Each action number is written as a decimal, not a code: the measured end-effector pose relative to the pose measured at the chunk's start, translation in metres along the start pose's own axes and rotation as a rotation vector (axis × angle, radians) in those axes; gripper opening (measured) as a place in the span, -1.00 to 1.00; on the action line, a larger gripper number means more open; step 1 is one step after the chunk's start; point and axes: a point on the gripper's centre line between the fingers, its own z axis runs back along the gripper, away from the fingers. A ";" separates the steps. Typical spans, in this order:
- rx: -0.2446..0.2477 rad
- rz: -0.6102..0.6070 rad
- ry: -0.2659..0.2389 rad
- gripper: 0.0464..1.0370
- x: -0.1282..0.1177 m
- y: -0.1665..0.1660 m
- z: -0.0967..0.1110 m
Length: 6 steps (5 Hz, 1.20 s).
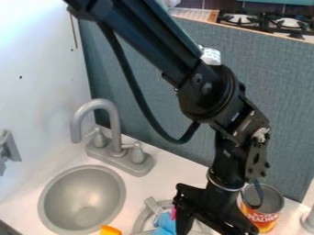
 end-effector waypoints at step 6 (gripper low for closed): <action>-0.245 -0.303 -0.113 0.95 0.137 -0.071 -0.019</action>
